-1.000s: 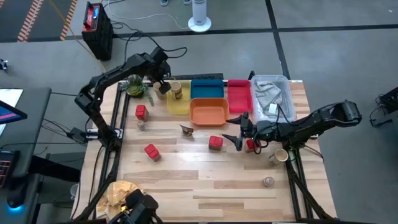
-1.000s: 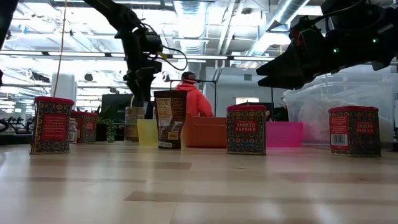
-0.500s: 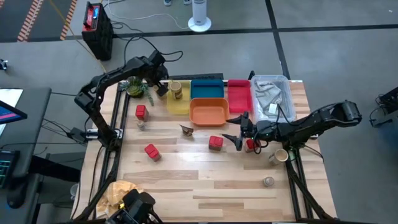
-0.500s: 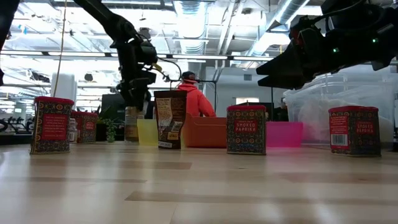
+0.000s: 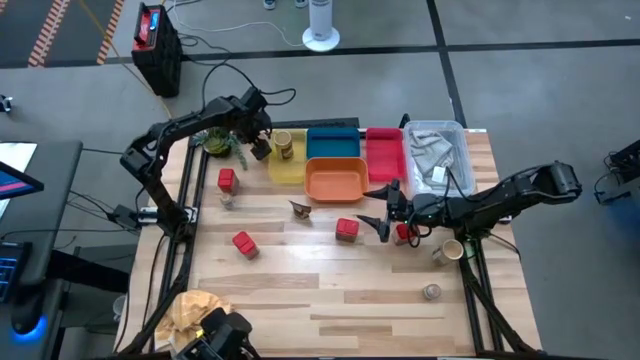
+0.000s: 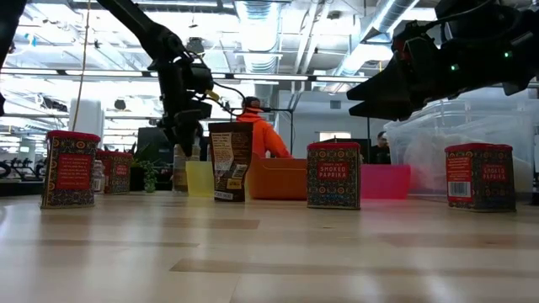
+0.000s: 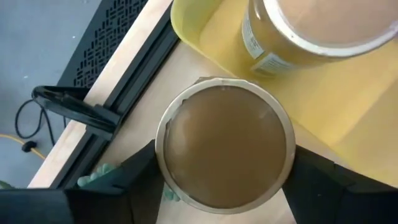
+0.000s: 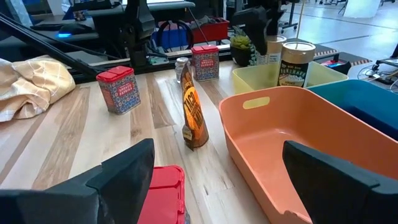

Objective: Sort spices by type
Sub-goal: Put the gold seasoning bottle into the yellow bin

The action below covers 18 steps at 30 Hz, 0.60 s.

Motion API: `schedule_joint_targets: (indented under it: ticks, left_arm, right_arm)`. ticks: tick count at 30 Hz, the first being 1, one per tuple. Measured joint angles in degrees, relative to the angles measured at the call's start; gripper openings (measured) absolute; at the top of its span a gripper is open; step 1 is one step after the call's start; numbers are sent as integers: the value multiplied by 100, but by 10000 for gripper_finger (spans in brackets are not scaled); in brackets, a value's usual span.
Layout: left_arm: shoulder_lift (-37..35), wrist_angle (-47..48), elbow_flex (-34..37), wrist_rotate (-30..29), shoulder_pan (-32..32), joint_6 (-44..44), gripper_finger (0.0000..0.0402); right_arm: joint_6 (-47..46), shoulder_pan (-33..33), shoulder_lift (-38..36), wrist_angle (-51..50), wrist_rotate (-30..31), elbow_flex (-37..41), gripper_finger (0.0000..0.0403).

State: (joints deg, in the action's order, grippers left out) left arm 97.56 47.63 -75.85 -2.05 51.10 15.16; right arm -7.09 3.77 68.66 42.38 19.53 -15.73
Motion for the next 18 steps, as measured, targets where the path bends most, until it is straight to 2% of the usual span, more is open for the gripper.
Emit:
schedule_joint_targets:
  ticks: [6,12,18]
  left_arm:
    - [-80,523,-231,81,-5,-1,259]
    - [-202,1548,-617,233,-145,145,259]
    - [-284,2553,-1111,783,-540,665,259]
  right_arm:
    - [0,0,0,1,0,0,379]
    - [1,-14,0,1,0,2,379]
    - [0,-57,0,7,4,2,379]
